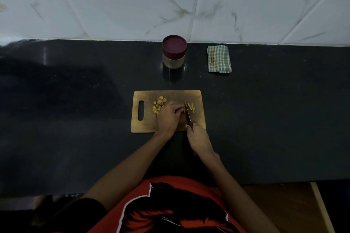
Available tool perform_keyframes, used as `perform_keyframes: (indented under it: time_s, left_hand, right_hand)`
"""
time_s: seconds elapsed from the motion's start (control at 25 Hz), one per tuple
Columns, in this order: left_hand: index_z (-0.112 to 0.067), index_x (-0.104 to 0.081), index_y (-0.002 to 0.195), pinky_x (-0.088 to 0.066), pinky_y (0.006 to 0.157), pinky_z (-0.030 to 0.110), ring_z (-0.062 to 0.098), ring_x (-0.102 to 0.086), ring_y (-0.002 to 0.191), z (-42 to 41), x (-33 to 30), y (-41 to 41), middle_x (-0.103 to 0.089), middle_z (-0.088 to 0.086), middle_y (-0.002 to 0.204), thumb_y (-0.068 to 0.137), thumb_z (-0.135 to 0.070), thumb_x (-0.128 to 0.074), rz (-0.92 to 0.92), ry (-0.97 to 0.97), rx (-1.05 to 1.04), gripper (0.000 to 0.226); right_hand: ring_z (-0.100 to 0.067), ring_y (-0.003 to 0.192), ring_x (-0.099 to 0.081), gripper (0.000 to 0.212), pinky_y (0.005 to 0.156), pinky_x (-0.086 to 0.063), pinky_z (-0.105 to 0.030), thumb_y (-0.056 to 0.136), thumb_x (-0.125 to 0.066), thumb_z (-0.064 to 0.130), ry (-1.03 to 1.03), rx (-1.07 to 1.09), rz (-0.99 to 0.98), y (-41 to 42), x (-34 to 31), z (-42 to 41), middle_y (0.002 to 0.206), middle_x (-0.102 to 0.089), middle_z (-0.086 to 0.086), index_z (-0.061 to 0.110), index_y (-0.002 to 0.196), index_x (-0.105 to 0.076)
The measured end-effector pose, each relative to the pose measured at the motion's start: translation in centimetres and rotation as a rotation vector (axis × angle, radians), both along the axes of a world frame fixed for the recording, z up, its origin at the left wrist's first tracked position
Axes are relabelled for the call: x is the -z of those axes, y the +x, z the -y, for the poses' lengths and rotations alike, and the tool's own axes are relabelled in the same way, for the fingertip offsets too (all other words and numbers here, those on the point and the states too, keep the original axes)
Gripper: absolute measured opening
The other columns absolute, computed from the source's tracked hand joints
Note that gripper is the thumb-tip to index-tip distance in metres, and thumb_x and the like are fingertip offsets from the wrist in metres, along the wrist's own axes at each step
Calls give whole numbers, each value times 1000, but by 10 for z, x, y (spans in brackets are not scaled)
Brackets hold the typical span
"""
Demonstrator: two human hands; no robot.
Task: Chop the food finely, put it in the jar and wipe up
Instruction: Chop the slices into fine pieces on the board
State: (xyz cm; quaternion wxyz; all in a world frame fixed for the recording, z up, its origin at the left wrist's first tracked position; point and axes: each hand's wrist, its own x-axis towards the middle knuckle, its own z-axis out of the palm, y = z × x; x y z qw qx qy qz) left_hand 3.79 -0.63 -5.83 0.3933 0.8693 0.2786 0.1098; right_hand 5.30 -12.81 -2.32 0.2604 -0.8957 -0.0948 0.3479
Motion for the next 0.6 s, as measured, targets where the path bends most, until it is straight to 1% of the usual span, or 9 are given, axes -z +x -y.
perform_keyframes:
  time_s: [0.08, 0.16, 0.32, 0.52, 0.6]
  left_hand:
    - [-21, -71, 108, -43, 73, 18, 5, -57, 86, 0, -1, 0, -64, -6, 100, 90, -20, -59, -18, 24, -5, 21]
    - [-21, -71, 108, -39, 72, 15, 3, -55, 85, 0, -3, 0, -64, -6, 100, 91, -21, -59, -23, 39, -3, 21]
    - [-21, -69, 109, -40, 73, 16, 4, -56, 88, 0, -3, -1, -64, -5, 103, 92, -21, -58, -37, 63, 6, 21]
    - [-21, -68, 111, -41, 72, 17, 6, -57, 88, 1, -3, -2, -64, -3, 103, 92, -21, -57, -27, 93, 20, 22]
    - [-20, -69, 111, -41, 71, 17, 7, -57, 88, 1, -3, -2, -64, -3, 103, 92, -21, -58, -29, 89, 11, 22]
  right_hand:
    - [-23, 91, -62, 27, 78, -53, -42, 105, -38, 33, 12, -2, -1, 0, 1, 0, 100, -60, -7, 12, 110, -55]
    - [-22, 89, -62, 26, 77, -55, -43, 105, -38, 33, 11, -2, -4, 0, 1, 0, 98, -60, -7, 13, 107, -55]
    - [-19, 84, -62, 23, 75, -56, -41, 105, -38, 33, 19, 11, -13, 1, 1, -1, 93, -59, -4, 17, 98, -53]
    - [-23, 94, -61, 27, 85, -53, -46, 104, -39, 33, -20, -20, 2, 6, -3, -3, 101, -59, -8, 13, 105, -56]
    - [-25, 95, -61, 27, 86, -52, -47, 104, -39, 34, -31, -31, 8, 8, -2, -2, 102, -60, -8, 12, 104, -55]
